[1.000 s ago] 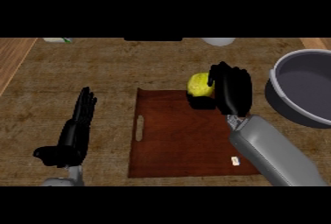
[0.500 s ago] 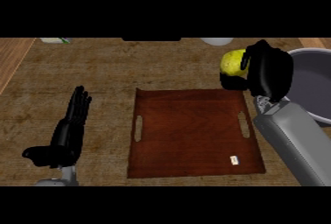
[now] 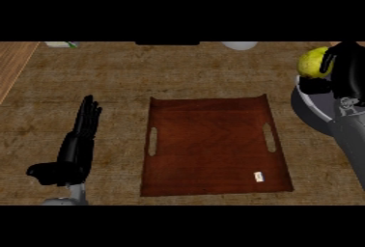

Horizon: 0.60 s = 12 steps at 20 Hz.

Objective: Pick the pear from the tray and place it in the pot

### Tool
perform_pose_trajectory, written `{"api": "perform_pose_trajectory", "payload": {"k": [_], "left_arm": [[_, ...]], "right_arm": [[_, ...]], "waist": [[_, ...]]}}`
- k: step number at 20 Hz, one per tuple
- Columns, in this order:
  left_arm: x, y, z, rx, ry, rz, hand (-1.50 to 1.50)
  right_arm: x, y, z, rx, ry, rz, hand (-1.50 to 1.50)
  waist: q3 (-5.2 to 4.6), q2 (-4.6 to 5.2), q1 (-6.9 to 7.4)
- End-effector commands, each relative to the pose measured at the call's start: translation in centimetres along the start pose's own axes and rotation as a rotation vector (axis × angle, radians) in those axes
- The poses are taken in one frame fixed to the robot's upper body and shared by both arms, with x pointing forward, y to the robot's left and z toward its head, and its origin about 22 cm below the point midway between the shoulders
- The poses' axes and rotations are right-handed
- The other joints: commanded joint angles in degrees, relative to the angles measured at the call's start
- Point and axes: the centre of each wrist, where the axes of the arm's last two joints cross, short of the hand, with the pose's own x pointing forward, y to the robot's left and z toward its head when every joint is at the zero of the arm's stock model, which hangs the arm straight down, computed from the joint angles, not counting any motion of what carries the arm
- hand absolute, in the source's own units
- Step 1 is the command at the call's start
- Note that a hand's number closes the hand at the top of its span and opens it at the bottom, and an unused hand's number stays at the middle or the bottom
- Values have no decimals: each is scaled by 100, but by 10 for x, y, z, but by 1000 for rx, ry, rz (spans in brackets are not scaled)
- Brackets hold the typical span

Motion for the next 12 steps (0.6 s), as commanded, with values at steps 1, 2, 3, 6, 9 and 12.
{"api": "perform_pose_trajectory", "payload": {"k": [1, 2, 3, 6, 9, 12], "left_arm": [[-1, -17, -3, 3, -3, 12, 0], [10, 5, -5, 4, -2, 7, 0], [6, -3, 2, -7, 8, -2, 0], [-2, 0, -5, -14, -5, 2, 0], [-6, -13, 4, -12, 2, 18, 0], [7, -4, 1, -20, -3, 8, 0]], "right_arm": [[-36, 1, -23, 0, 52, 1, 150], [-55, 1, -29, -4, 61, 1, 150], [-61, -3, -33, 2, 67, 6, 150], [-87, 21, -34, 28, 56, 16, 150], [-107, 18, -55, 67, 80, -26, 150], [-125, 41, -49, 163, 98, -22, 150]], "waist": [[1, 7, 11], [3, 8, 26], [2, 4, 20], [2, 13, 31], [4, 23, 65], [7, 32, 100]]}}
